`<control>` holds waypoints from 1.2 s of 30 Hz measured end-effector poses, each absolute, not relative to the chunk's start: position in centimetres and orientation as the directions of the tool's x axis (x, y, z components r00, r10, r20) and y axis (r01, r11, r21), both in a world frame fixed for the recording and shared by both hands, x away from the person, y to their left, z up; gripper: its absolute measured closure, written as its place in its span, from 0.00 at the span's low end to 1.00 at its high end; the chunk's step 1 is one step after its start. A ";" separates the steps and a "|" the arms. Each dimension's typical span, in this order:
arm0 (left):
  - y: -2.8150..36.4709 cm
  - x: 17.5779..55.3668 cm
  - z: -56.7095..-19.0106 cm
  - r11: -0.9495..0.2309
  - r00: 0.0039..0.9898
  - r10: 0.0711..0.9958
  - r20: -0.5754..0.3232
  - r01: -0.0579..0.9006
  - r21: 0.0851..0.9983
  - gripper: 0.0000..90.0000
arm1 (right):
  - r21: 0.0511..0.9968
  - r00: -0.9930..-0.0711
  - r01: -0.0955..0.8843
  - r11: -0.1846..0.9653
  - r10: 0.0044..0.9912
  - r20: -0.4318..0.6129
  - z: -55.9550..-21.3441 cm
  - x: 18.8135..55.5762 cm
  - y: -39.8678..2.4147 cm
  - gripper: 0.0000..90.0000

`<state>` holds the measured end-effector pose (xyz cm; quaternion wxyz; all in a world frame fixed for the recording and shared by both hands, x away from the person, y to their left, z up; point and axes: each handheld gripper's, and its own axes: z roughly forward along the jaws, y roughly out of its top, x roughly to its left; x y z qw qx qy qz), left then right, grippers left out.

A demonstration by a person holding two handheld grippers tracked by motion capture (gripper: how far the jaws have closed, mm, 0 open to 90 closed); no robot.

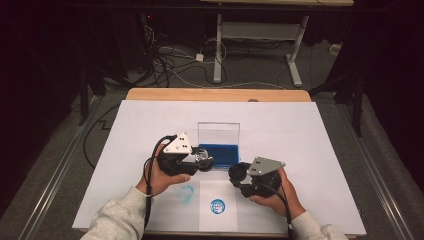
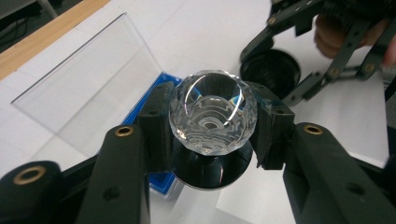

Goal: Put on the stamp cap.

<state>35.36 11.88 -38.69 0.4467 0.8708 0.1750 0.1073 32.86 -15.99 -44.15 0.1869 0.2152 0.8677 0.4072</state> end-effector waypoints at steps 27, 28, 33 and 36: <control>8.3 35.4 -38.9 -0.491 0.953 0.303 -0.020 0.174 0.853 0.61 | 0.834 -0.853 0.188 0.520 0.507 -0.124 -43.7 33.3 -12.6 0.43; 8.3 35.4 -38.9 -0.493 0.953 0.304 -0.018 0.173 0.853 0.61 | 0.833 -0.853 0.190 0.520 0.507 -0.122 -43.7 33.3 -12.6 0.43; 8.4 35.4 -38.9 -0.488 0.953 0.303 -0.024 0.176 0.855 0.61 | 0.837 -0.852 0.186 0.514 0.509 -0.123 -43.6 33.3 -12.8 0.43; 8.3 35.4 -39.2 -0.491 0.954 0.299 -0.026 0.178 0.853 0.61 | 0.834 -0.853 0.188 0.520 0.507 -0.124 -43.6 33.3 -12.8 0.43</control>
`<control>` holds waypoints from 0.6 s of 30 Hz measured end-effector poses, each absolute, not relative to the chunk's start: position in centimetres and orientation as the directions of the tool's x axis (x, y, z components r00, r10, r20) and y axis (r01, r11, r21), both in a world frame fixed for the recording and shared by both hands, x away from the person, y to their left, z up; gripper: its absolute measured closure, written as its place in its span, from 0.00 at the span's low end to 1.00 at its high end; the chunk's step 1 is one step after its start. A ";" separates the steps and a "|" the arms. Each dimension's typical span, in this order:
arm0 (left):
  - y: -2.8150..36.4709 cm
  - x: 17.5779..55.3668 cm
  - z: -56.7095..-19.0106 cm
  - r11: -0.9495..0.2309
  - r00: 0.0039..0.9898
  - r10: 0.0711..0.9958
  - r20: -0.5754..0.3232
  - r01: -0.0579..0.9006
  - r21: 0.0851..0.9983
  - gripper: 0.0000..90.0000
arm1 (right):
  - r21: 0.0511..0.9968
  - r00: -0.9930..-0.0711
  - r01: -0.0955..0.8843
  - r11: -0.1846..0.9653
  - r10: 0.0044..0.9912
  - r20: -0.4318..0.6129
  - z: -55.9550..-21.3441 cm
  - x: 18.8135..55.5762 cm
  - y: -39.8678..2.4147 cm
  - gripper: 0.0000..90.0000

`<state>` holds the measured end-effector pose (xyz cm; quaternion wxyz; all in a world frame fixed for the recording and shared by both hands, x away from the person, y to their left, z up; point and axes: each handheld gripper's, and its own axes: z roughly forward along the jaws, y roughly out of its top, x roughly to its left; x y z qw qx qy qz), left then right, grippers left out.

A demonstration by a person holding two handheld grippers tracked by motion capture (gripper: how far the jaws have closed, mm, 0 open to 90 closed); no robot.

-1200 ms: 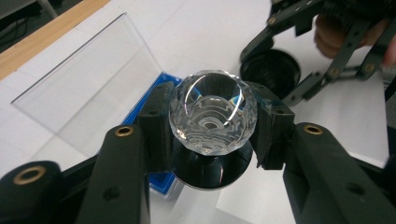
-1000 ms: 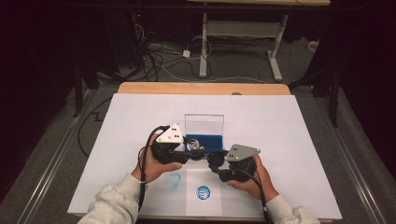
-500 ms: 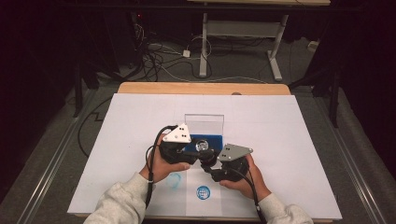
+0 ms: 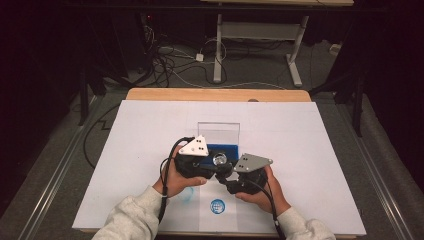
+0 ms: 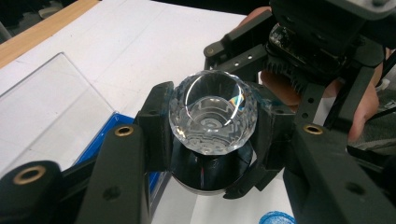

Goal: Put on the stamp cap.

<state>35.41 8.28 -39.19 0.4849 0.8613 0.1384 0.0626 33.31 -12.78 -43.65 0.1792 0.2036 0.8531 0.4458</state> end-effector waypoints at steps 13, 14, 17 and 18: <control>8.3 35.5 -39.7 -0.464 0.951 0.303 -0.056 0.198 0.864 0.60 | 0.822 -0.841 0.177 0.541 0.518 -0.159 -43.7 33.0 -12.7 0.43; 8.3 35.5 -39.7 -0.459 0.951 0.303 -0.059 0.200 0.866 0.60 | 0.823 -0.843 0.175 0.541 0.515 -0.159 -43.6 32.9 -12.8 0.43; 8.3 35.4 -39.7 -0.454 0.951 0.303 -0.058 0.198 0.869 0.61 | 0.823 -0.839 0.172 0.541 0.518 -0.165 -43.6 32.8 -12.8 0.43; 8.3 35.3 -39.7 -0.451 0.951 0.304 -0.058 0.197 0.871 0.61 | 0.827 -0.836 0.169 0.536 0.523 -0.168 -43.5 32.8 -12.8 0.43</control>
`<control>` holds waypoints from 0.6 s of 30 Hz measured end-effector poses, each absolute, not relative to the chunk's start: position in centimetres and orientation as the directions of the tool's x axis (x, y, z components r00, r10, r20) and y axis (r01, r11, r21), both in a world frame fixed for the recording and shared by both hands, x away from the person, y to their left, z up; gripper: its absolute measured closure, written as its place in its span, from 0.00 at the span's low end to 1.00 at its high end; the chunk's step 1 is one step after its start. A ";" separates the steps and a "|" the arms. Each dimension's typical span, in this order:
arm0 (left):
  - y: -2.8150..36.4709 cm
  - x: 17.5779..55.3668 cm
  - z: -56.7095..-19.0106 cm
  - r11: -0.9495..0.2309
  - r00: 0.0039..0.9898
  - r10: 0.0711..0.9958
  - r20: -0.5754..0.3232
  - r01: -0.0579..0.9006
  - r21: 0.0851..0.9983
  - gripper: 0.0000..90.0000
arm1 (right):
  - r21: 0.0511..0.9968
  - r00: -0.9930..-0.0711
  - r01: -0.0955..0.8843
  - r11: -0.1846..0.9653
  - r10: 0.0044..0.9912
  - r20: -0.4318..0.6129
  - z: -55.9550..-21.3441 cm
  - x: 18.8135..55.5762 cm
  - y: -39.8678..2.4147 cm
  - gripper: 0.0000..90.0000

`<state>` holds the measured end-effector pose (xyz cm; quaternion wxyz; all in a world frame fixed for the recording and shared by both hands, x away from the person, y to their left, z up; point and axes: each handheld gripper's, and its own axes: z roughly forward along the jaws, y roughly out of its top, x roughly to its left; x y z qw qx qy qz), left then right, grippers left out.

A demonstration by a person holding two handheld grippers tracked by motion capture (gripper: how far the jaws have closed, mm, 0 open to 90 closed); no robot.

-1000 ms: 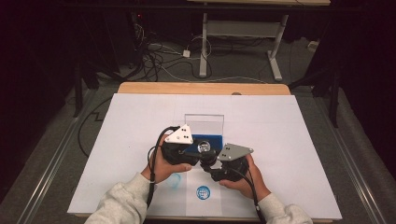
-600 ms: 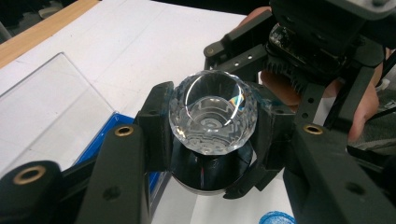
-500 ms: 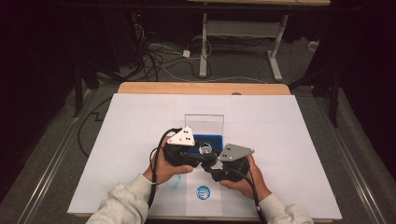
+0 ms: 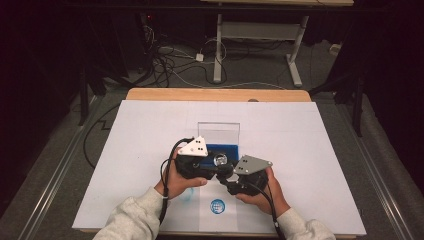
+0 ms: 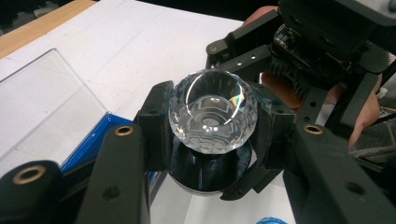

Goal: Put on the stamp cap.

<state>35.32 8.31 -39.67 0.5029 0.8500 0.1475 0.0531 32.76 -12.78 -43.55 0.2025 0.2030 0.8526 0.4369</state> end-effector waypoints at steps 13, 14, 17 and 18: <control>8.5 35.6 -40.3 -0.404 0.947 0.287 -0.141 0.253 0.879 0.61 | 0.823 -0.840 0.164 0.544 0.514 -0.172 -43.6 32.5 -12.9 0.43; 8.6 35.7 -40.3 -0.399 0.947 0.282 -0.151 0.259 0.880 0.61 | 0.825 -0.840 0.163 0.541 0.515 -0.172 -43.6 32.5 -13.0 0.43; 8.5 35.7 -40.4 -0.396 0.948 0.274 -0.162 0.265 0.879 0.61 | 0.824 -0.842 0.164 0.542 0.512 -0.169 -43.5 32.5 -13.0 0.43; 8.4 35.7 -40.5 -0.397 0.948 0.273 -0.163 0.265 0.879 0.61 | 0.823 -0.842 0.164 0.544 0.512 -0.171 -43.6 32.5 -13.0 0.43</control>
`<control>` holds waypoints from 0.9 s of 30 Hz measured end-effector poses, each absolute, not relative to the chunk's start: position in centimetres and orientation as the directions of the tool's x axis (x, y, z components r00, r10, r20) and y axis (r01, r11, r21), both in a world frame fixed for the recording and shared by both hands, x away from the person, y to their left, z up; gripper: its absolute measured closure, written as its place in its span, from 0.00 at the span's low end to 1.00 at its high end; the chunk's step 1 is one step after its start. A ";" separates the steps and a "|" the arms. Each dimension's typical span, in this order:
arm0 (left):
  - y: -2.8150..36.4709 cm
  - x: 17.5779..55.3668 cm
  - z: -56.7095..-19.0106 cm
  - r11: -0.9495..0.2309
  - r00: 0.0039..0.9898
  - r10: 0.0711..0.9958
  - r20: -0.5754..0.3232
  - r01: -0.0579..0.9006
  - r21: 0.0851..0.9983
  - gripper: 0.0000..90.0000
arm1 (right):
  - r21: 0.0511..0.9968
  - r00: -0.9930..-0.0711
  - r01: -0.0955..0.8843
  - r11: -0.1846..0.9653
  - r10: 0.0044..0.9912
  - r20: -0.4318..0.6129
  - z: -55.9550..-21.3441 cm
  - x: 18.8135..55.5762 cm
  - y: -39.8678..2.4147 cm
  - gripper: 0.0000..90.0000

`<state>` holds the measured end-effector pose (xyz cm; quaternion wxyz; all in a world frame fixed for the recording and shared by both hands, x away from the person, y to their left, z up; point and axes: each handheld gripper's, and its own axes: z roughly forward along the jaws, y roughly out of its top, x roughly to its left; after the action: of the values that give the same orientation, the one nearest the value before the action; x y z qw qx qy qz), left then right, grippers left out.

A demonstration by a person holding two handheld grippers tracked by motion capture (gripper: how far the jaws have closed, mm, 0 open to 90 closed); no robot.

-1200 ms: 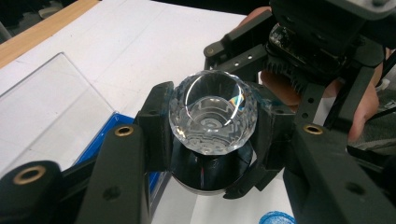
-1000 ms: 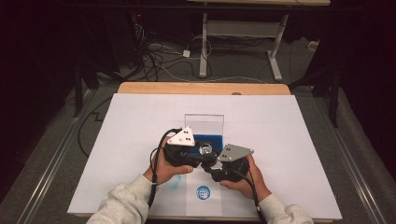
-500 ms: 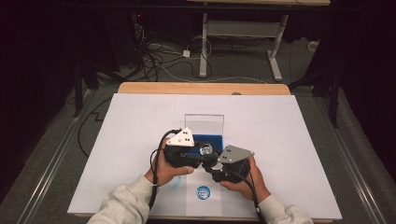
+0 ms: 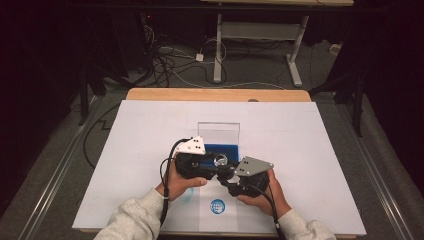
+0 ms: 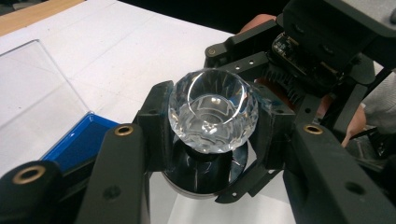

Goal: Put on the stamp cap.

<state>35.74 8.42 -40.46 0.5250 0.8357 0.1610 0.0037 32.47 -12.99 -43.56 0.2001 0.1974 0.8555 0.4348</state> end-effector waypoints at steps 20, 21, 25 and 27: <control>7.8 35.4 -40.1 -0.428 0.944 0.281 -0.172 0.284 0.858 0.61 | 0.817 -0.831 0.132 0.561 0.512 -0.217 -43.5 32.1 -12.6 0.43; 7.8 35.4 -40.2 -0.427 0.944 0.281 -0.173 0.284 0.858 0.61 | 0.817 -0.830 0.134 0.561 0.514 -0.217 -43.5 32.1 -12.6 0.43; 7.9 35.5 -40.2 -0.429 0.943 0.281 -0.179 0.290 0.855 0.61 | 0.816 -0.831 0.130 0.563 0.511 -0.220 -43.5 32.1 -12.6 0.43; 7.8 35.5 -40.2 -0.438 0.944 0.282 -0.172 0.286 0.852 0.61 | 0.811 -0.828 0.130 0.570 0.512 -0.227 -43.5 32.1 -12.5 0.43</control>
<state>35.49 7.82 -40.18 0.5029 0.8480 0.1676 -0.0019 32.07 -12.54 -43.55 0.2253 0.1873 0.8569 0.4241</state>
